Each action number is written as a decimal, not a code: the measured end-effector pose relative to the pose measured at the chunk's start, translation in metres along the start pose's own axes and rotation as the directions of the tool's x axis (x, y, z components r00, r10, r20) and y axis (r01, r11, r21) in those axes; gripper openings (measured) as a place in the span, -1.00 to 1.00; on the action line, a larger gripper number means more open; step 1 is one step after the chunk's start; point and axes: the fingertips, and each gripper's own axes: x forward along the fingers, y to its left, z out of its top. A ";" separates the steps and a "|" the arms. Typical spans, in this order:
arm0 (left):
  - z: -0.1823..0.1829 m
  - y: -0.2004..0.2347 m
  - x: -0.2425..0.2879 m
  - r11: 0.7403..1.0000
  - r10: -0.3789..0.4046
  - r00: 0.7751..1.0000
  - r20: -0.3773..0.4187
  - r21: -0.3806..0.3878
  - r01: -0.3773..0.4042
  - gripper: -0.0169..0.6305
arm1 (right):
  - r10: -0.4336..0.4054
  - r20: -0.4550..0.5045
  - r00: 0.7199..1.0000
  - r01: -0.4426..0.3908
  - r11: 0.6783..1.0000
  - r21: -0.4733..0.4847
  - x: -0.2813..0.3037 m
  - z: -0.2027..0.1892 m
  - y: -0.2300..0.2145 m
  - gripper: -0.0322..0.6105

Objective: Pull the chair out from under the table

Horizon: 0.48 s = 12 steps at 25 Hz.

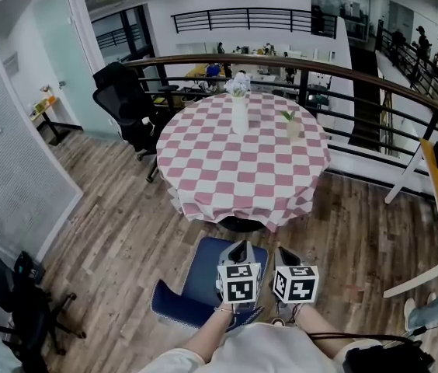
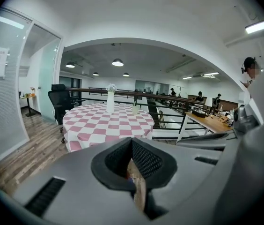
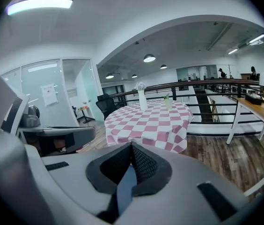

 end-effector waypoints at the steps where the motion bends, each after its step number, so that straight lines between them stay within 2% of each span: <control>1: -0.001 -0.001 0.000 1.000 -0.003 1.000 -0.004 -0.003 0.003 -0.94 | 0.003 0.002 1.000 -0.003 1.000 -0.005 -0.001 0.000 0.001 -0.85; 12: -0.005 -0.003 0.001 1.000 -0.012 1.000 -0.013 -0.008 0.012 -0.94 | -0.013 -0.019 1.000 0.013 1.000 0.001 -0.004 -0.006 -0.005 -0.85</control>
